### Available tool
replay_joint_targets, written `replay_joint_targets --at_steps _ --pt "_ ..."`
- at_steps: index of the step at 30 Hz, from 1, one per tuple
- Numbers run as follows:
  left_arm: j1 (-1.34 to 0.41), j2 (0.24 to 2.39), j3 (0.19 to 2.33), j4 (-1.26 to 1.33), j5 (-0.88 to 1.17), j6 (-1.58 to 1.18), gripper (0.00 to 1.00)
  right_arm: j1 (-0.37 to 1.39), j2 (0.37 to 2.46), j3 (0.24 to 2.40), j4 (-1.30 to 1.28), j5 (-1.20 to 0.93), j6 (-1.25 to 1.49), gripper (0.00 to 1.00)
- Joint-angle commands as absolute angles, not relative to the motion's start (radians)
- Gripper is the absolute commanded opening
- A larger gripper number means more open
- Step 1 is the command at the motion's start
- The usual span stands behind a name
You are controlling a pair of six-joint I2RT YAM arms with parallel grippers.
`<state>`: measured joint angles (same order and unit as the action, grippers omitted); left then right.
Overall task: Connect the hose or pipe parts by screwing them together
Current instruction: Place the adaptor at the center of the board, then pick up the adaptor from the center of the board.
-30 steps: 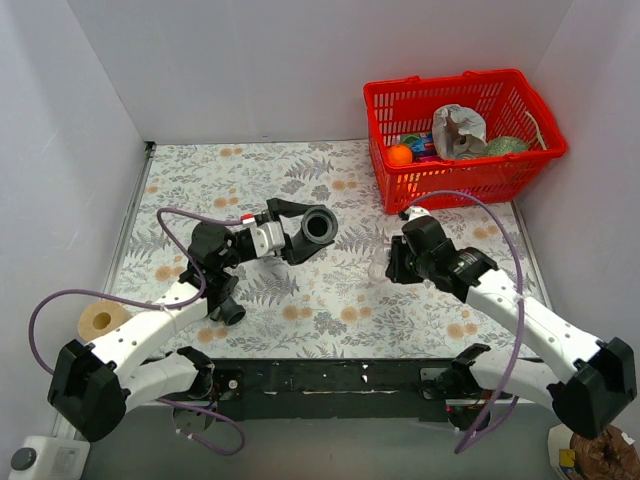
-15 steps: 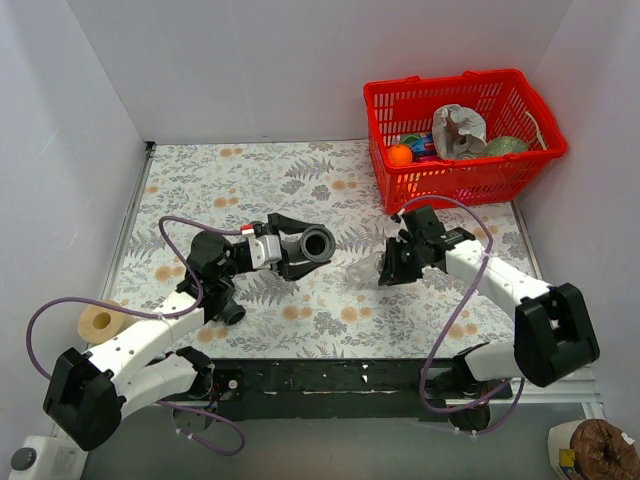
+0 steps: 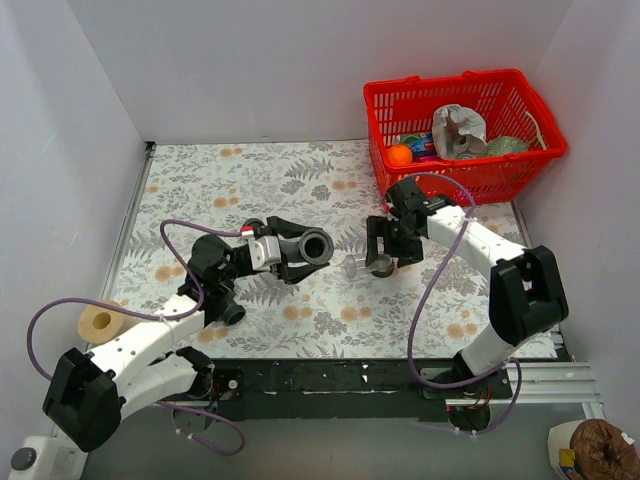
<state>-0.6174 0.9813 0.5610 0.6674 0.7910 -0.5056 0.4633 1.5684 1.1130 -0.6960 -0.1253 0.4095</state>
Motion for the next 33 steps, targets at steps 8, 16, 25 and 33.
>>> replay_joint_targets --at_steps 8,16,25,33 --pt "-0.618 0.916 0.525 0.684 0.733 -0.480 0.00 0.486 1.785 1.541 -1.118 -0.081 0.733 0.97" --pt "-0.617 0.897 0.526 0.667 0.721 -0.442 0.00 0.601 1.790 1.525 -1.123 0.032 1.083 0.97" --pt "-0.617 0.853 0.558 0.591 0.756 -0.422 0.00 0.626 1.792 1.445 -1.106 0.237 1.370 0.87" --pt "-0.617 0.749 0.609 0.410 0.785 -0.394 0.00 0.675 1.784 1.447 -1.008 0.347 1.482 0.82"
